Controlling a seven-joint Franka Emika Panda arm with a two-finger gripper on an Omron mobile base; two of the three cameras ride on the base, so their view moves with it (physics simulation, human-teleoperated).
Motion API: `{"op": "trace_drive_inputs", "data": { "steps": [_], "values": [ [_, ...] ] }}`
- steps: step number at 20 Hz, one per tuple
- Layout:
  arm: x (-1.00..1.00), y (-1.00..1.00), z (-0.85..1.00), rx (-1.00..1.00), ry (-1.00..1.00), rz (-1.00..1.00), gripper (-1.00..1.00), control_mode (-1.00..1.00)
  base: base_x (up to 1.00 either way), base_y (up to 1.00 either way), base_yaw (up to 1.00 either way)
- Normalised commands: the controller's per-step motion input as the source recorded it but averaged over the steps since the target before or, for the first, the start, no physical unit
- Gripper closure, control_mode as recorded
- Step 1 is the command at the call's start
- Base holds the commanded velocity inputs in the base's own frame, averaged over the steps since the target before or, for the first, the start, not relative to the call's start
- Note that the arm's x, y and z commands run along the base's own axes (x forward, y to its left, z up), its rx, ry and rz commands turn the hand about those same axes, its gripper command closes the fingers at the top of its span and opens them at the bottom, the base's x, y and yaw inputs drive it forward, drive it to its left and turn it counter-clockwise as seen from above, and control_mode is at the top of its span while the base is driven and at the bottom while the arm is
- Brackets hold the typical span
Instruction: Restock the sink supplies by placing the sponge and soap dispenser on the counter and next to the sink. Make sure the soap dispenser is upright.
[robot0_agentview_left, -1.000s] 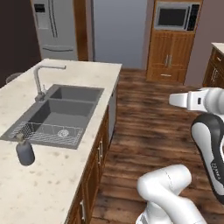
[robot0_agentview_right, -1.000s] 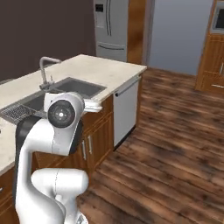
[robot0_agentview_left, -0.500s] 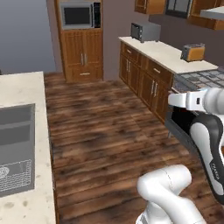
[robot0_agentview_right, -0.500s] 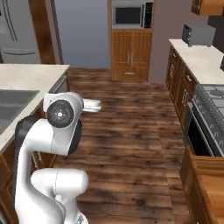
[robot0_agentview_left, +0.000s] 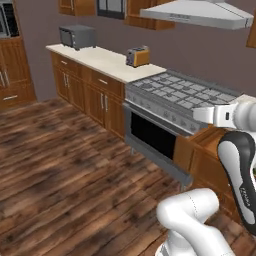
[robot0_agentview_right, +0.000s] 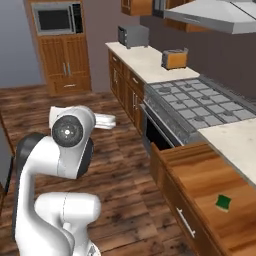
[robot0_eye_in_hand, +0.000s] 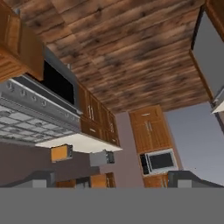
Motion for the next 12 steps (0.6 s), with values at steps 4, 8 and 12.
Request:
{"op": "trace_drive_inputs", "data": {
  "steps": [4,8,12],
  "values": [
    [0.00,0.00,0.00,0.00,0.00,0.00,-1.00,1.00,0.06,-0.55,-0.58],
    [0.00,0.00,0.00,0.00,0.00,0.00,-1.00,1.00,0.12,-0.27,-0.59],
    [0.00,0.00,0.00,0.00,0.00,0.00,-1.00,1.00,0.02,0.00,-0.61]
  ]
}}
